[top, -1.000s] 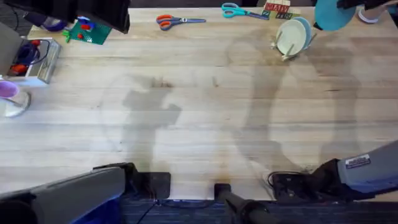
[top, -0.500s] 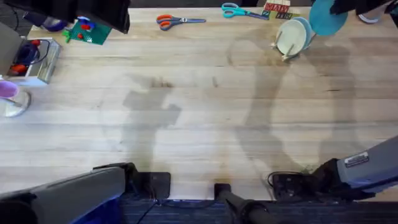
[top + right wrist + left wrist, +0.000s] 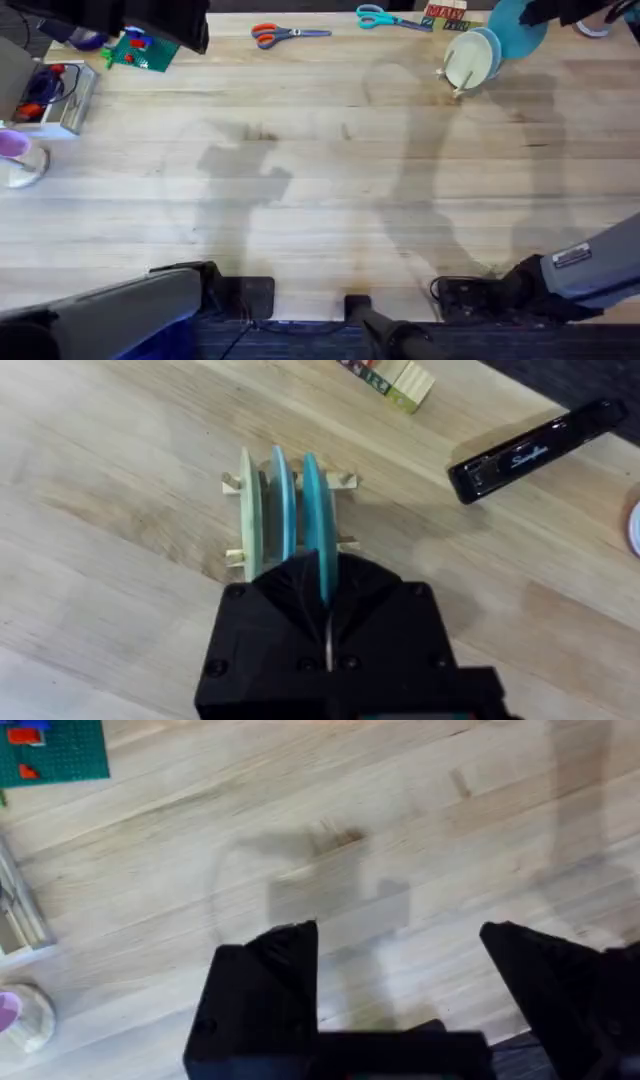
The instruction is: Pick up the plates from the table one by one and place each into a slot on the dish rack.
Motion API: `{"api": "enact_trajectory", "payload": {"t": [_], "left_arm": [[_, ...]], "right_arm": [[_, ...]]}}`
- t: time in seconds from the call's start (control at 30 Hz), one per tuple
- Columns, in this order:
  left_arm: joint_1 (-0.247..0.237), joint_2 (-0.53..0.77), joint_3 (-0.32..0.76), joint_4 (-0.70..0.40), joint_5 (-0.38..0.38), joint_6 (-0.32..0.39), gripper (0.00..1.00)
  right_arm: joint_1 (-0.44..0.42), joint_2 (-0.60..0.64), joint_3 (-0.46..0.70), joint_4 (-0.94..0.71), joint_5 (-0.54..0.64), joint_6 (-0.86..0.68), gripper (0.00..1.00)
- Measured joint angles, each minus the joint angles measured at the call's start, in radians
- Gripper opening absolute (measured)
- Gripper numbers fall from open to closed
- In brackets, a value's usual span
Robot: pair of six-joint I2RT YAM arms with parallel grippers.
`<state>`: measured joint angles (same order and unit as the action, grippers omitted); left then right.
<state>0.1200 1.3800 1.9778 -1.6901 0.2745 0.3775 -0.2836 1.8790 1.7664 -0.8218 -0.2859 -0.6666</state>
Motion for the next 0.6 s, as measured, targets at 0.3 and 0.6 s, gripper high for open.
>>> {"api": "enact_trajectory", "payload": {"t": [0.3,0.6], "left_arm": [[0.0,0.0,0.0,0.0,0.0,0.0,0.993],[0.0,0.0,0.0,0.0,0.0,0.0,0.993]], "right_arm": [[0.0,0.016,0.0,0.006,0.0,0.0,0.031],[0.0,0.026,0.0,0.006,0.0,0.0,0.031]]}}
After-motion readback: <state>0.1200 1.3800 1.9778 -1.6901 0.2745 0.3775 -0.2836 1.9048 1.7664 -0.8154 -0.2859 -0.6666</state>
